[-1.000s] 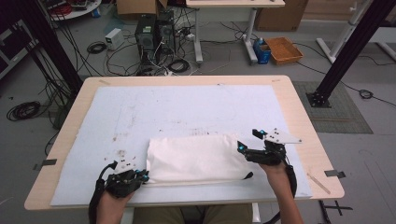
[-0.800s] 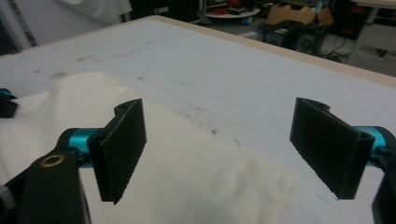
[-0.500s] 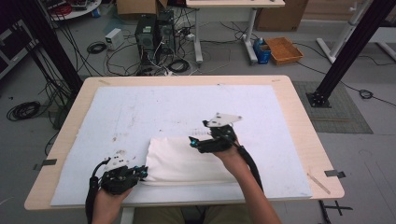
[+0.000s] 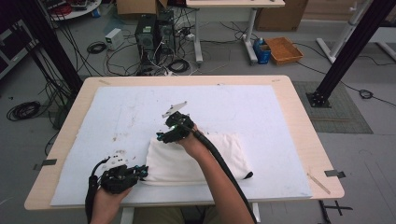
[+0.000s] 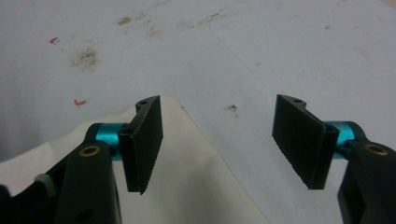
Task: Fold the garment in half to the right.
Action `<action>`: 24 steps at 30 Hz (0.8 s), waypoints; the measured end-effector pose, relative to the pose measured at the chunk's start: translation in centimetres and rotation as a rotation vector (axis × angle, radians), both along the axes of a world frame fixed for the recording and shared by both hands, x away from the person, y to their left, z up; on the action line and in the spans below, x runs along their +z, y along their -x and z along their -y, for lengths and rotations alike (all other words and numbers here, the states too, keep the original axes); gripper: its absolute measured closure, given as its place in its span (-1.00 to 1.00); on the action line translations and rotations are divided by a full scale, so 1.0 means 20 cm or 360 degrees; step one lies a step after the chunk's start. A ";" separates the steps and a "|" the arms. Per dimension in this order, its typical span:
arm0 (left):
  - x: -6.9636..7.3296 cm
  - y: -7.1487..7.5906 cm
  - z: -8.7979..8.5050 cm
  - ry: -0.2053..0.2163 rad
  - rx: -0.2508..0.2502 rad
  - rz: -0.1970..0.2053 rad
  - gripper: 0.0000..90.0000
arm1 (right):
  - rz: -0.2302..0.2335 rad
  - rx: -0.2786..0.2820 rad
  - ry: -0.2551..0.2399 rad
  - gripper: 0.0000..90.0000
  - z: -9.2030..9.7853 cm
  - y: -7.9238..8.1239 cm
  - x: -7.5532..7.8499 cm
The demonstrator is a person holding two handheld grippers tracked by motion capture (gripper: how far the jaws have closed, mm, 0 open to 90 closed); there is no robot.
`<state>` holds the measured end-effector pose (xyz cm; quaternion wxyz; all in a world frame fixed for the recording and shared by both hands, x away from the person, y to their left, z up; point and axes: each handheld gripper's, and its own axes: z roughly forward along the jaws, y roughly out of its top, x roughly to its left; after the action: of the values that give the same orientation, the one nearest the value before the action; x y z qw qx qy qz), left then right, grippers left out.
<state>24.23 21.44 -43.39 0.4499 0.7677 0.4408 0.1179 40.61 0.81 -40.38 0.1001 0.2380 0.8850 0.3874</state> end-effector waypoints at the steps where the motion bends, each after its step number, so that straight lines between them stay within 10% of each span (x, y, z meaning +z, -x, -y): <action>1: 0.00 0.00 0.00 0.0006 0.0001 0.0001 0.90 | -0.0019 0.0013 0.0022 -0.12 -0.03 0.00 -0.01; 11: 0.00 -0.01 -0.01 0.0019 -0.0011 -0.0013 0.90 | -0.0011 0.0162 0.0242 0.47 -0.20 -0.01 -0.14; 18: -0.01 -0.01 -0.01 0.0032 -0.0010 -0.0012 0.90 | 0.0048 0.0205 0.0285 0.97 -0.23 0.01 -0.16; 24: -0.01 -0.01 -0.02 0.0066 -0.0025 0.0002 0.90 | 0.0013 0.0177 0.0242 1.00 -0.20 0.00 -0.15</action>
<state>24.40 21.74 -43.50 0.4668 0.7616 0.4370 0.1056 40.64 4.82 -43.45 0.0998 0.1785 0.9233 0.3252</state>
